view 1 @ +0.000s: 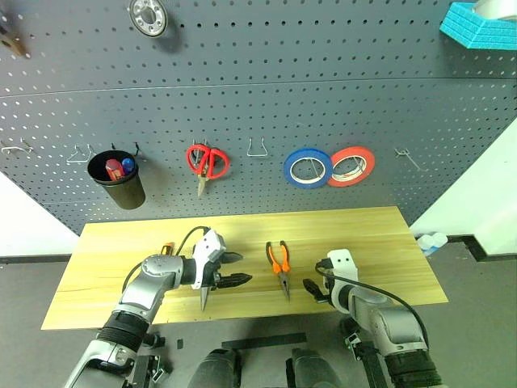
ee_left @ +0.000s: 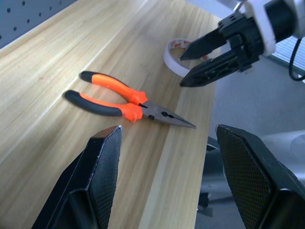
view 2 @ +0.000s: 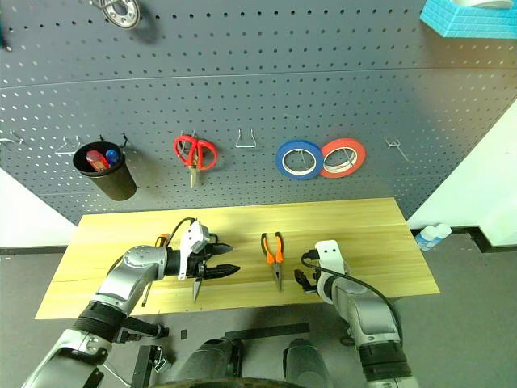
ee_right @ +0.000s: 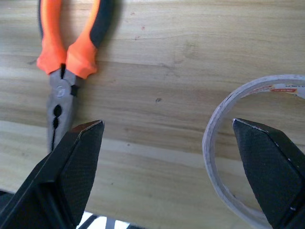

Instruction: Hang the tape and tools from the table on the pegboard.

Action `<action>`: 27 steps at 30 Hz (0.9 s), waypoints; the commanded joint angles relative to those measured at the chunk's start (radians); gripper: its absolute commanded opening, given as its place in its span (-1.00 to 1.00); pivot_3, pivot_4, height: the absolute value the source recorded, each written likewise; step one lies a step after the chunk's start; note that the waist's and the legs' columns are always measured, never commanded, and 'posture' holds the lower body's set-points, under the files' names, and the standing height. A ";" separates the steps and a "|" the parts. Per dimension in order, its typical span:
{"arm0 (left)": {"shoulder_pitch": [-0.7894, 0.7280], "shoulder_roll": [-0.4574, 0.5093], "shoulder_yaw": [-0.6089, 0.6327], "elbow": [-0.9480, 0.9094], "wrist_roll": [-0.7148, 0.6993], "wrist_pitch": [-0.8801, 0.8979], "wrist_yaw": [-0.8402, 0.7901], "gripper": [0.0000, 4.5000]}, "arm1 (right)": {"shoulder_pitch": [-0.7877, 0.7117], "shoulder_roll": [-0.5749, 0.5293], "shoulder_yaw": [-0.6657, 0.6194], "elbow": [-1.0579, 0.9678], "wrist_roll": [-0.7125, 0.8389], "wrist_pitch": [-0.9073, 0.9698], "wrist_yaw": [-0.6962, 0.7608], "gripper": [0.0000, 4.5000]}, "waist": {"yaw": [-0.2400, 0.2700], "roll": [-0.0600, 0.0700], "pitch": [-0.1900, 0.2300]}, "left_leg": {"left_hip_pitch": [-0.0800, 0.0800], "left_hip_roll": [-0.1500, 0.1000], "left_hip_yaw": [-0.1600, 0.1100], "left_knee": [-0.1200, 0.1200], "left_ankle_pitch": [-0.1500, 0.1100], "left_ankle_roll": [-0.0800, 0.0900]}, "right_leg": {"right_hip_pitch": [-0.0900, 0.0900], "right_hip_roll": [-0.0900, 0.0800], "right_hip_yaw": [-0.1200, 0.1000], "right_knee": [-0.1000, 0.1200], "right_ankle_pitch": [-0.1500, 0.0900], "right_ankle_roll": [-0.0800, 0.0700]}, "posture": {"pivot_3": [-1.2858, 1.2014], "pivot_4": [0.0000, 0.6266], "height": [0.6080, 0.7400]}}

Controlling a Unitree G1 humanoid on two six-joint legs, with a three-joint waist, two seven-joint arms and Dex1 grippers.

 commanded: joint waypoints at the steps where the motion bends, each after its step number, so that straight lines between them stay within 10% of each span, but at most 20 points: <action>1: 0.003 0.002 0.006 -0.052 -0.011 0.009 0.006 0.47 | -0.016 0.007 -0.001 0.003 -0.008 -0.027 0.002 1.00 | 0.000 0.000 0.000 | 0.000 0.000 0.000 0.000 0.000 0.000 | 0.000 0.000 0.000 0.000 0.000 0.000 | 0.00 -0.50 0.97; 27: 0.026 0.009 0.014 -0.152 -0.027 0.058 0.040 0.48 | -0.043 0.013 -0.007 0.108 -0.044 -0.097 -0.003 0.84 | 0.002 0.001 0.003 | 0.000 0.000 0.000 -0.002 0.000 0.000 | 0.000 0.000 0.000 -0.002 0.000 0.000 | 0.02 -0.52 0.97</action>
